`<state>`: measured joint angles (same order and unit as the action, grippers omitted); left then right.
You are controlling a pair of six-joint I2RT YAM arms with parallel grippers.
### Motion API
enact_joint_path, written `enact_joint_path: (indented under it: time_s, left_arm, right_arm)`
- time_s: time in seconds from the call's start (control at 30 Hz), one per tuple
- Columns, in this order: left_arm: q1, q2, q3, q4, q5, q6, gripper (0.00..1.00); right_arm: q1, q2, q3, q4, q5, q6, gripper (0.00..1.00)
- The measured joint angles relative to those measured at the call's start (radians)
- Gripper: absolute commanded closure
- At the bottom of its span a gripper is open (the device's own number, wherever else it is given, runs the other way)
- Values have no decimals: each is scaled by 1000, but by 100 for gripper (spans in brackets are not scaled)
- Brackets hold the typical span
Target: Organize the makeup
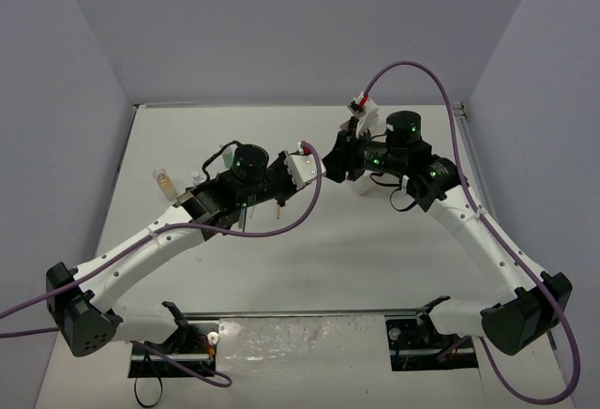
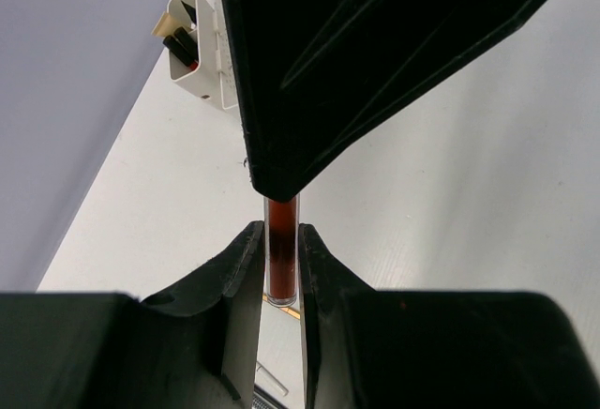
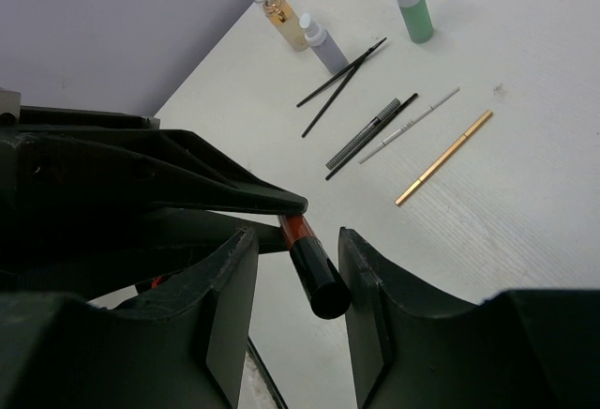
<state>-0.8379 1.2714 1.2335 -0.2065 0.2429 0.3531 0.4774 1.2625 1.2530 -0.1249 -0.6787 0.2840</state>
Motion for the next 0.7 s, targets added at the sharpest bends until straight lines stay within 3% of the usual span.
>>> enact_joint_path:
  time_s: [0.43,0.67,0.7]
  left_arm:
    - [0,1,0,3,1,-15,100]
    - [0,4,0,2,-1,-17,100]
    - [0,6,0,1,-1,-17,100]
  right_arm:
    - [-1,0,0,1,20,-1,72]
    - [0,0,0,5,21,1,100]
    - [1,0,0,7,24,-2,100]
